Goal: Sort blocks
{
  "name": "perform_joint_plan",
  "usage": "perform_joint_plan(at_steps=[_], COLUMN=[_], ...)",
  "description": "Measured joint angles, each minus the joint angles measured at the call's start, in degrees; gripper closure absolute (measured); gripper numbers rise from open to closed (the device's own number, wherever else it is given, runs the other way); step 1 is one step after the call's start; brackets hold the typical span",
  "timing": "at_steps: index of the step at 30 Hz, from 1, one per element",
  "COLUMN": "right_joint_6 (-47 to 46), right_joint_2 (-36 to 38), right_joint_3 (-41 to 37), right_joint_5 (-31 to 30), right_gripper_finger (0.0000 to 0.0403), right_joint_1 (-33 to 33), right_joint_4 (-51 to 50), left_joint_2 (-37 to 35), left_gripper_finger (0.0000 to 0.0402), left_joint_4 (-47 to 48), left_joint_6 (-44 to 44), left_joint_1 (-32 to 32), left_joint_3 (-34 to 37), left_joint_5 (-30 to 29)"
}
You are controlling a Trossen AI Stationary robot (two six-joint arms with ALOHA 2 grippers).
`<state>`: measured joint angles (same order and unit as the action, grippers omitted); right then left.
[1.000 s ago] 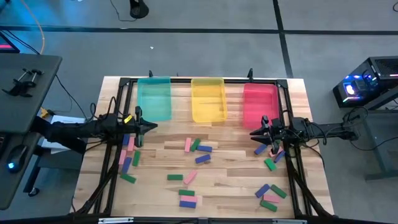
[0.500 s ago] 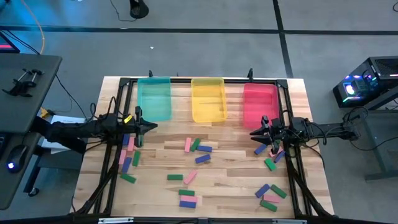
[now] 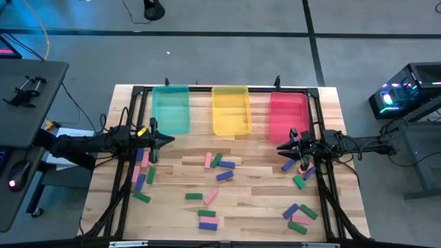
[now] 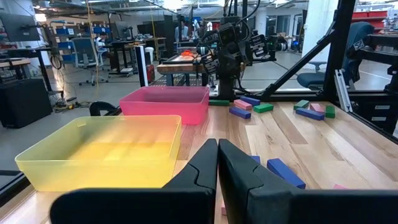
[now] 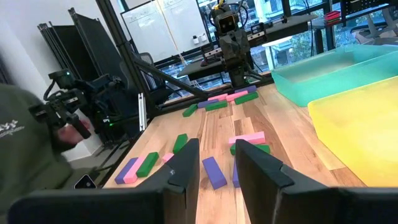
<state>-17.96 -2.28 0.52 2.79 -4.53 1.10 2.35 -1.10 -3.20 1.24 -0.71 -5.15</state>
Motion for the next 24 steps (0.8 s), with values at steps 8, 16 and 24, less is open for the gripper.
perform_joint_plan(at_steps=[8, 16, 24], right_joint_6=[0.00, 0.00, 0.00], right_joint_2=[0.00, 0.00, 0.00], right_joint_3=[0.02, 0.01, 0.00], right_joint_5=[0.00, 0.00, 0.00], right_gripper_finger=[0.0314, 0.0314, 0.0314], right_joint_1=[0.02, 0.02, 0.02], right_joint_4=[0.00, 0.00, 0.00], left_joint_2=[0.00, 0.51, 16.22], left_gripper_finger=[0.0400, 0.0400, 0.0401], left_joint_4=[-0.52, -20.63, -37.37], left_joint_6=[1.89, 15.25, 3.47], left_joint_1=[0.00, -0.53, -7.59], left_joint_3=[0.02, 0.02, -2.56], left_joint_5=[0.00, 3.37, -1.90])
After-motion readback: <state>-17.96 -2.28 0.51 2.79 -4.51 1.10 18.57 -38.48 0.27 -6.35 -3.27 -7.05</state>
